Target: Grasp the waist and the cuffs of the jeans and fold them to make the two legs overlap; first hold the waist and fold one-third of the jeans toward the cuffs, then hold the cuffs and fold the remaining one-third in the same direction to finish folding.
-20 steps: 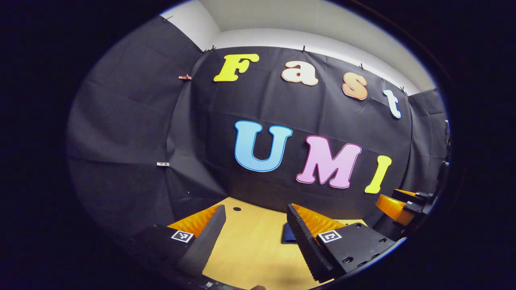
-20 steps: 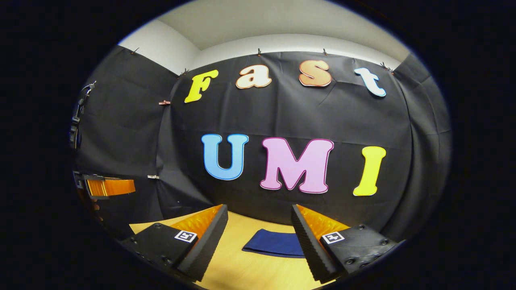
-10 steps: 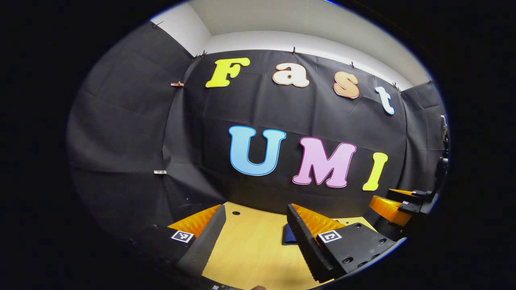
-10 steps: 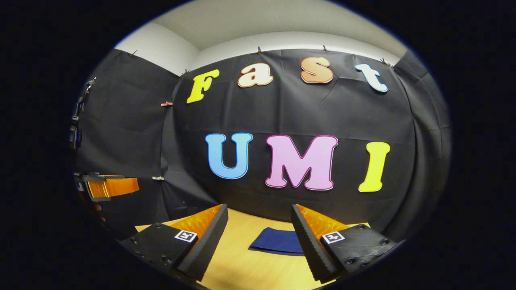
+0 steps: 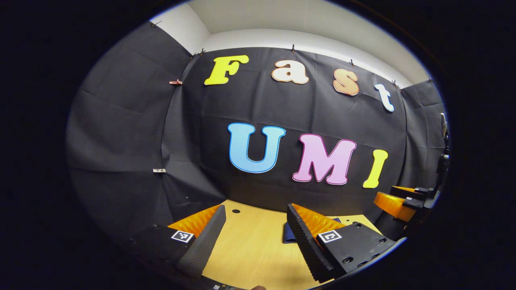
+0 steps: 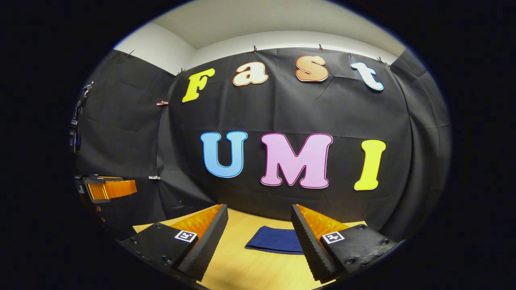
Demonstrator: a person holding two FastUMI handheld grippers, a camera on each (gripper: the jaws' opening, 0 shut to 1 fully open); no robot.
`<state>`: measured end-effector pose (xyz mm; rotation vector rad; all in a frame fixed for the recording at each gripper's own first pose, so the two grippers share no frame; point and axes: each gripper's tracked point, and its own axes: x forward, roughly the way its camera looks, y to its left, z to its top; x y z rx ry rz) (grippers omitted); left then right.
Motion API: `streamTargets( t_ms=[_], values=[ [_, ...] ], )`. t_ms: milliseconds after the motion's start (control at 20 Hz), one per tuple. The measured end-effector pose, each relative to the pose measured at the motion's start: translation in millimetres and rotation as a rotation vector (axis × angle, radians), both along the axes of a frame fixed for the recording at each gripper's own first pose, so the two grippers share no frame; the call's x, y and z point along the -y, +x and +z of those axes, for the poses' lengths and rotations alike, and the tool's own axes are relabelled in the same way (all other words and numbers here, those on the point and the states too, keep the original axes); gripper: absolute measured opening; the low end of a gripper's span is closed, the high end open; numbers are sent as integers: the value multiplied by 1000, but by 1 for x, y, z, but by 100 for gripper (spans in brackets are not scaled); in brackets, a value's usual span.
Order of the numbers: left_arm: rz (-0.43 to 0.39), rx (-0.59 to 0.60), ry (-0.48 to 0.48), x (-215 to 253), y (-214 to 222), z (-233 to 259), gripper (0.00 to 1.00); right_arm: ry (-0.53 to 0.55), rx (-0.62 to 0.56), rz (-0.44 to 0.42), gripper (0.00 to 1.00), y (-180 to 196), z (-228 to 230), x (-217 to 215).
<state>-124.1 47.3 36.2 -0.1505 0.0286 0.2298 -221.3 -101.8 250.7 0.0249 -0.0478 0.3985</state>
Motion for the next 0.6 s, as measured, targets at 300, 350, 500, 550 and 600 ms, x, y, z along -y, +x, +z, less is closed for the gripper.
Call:
streamTargets(
  t_ms=[300,350,500,550,600],
  values=[
    [15,-14,12,-5,-5,-5,96,-3,-5,26,96,-1,-2,-13],
    [13,-16,8,-4,-5,-7,96,-3,-5,28,96,-2,-3,-14],
    [15,-24,9,-5,-7,-9,96,-7,-7,28,96,-1,-4,-13],
    [16,-25,10,-5,-7,-10,96,-5,-8,26,96,0,-4,-13],
    [15,-24,10,-5,-7,-8,96,-2,-8,25,96,0,-4,-12]
  ],
)
